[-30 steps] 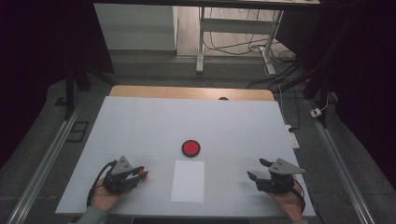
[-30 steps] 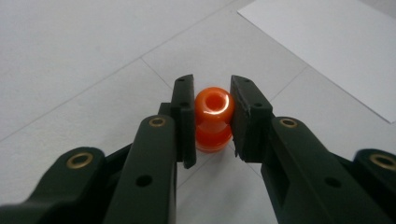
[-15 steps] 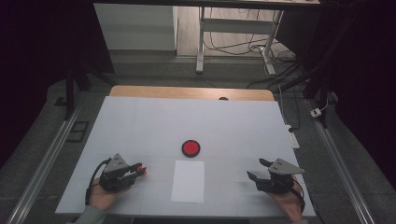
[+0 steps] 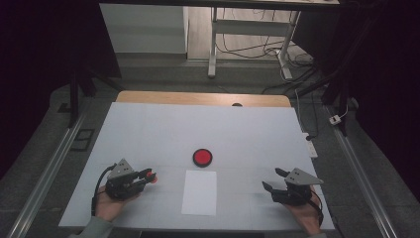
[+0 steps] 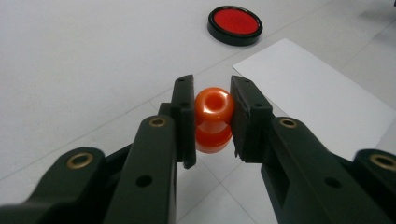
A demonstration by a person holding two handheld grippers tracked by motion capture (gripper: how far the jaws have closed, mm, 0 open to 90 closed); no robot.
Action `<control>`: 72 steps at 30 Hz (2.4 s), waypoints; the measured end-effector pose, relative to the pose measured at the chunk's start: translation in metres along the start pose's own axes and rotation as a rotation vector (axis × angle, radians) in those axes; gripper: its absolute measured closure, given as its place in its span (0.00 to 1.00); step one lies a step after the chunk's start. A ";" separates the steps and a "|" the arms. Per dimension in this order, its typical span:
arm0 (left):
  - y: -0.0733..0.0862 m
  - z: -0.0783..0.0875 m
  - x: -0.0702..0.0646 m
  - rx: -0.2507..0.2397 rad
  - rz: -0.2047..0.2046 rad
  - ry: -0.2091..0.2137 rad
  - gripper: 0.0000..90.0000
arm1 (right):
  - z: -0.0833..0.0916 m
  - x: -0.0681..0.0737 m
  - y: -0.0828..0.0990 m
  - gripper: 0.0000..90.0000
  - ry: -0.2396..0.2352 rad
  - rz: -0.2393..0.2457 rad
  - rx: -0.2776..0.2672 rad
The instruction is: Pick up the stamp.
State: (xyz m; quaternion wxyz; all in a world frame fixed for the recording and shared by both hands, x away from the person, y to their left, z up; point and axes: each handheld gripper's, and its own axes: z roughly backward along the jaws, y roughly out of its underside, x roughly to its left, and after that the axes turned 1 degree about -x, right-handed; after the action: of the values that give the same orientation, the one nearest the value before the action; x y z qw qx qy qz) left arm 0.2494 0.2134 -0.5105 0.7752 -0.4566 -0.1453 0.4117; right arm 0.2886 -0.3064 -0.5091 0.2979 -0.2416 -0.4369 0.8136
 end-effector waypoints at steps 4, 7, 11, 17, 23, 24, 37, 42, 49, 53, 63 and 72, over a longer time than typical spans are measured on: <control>-0.002 0.000 0.001 -0.009 0.007 -0.001 0.80 | 0.000 0.000 0.000 0.32 0.001 -0.001 -0.006; -0.006 0.000 -0.001 -0.020 0.003 0.001 0.80 | 0.000 0.000 0.000 0.32 0.002 -0.001 -0.006; -0.012 -0.001 -0.003 -0.028 -0.007 0.010 0.80 | 0.001 0.000 0.000 0.32 0.009 -0.004 -0.010; -0.019 -0.006 -0.005 -0.040 0.001 0.040 0.80 | 0.001 -0.001 0.000 0.33 0.011 -0.003 -0.008; -0.026 -0.010 -0.010 -0.045 -0.003 0.054 0.80 | 0.001 0.000 -0.001 0.33 0.015 -0.003 -0.009; -0.027 -0.010 -0.011 -0.046 -0.004 0.055 0.80 | 0.001 0.000 -0.001 0.33 0.014 -0.005 -0.010; -0.042 -0.017 -0.018 -0.064 -0.023 0.089 0.80 | 0.001 0.000 -0.001 0.33 0.016 -0.002 -0.007; -0.047 -0.021 -0.020 -0.068 -0.028 0.099 0.80 | 0.001 0.000 -0.001 0.33 0.014 0.000 -0.009; -0.054 -0.029 -0.024 -0.066 -0.041 0.110 0.80 | 0.001 0.000 -0.001 0.33 0.014 -0.001 -0.007; -0.056 -0.031 -0.026 -0.063 -0.048 0.118 0.80 | 0.001 0.001 -0.001 0.33 0.015 -0.003 -0.010; -0.065 -0.044 -0.035 -0.048 -0.077 0.137 0.80 | 0.001 0.001 -0.002 0.33 0.011 -0.001 -0.011; -0.081 -0.057 -0.056 -0.044 -0.114 0.179 0.80 | 0.003 0.002 -0.002 0.33 0.010 -0.005 -0.018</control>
State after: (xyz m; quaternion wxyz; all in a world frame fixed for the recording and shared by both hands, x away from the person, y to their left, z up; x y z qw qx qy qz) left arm 0.2902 0.1168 -0.4659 0.7970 -0.4995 -0.1102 0.3212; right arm 0.2864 -0.3057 -0.5061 0.2999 -0.2471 -0.4433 0.8078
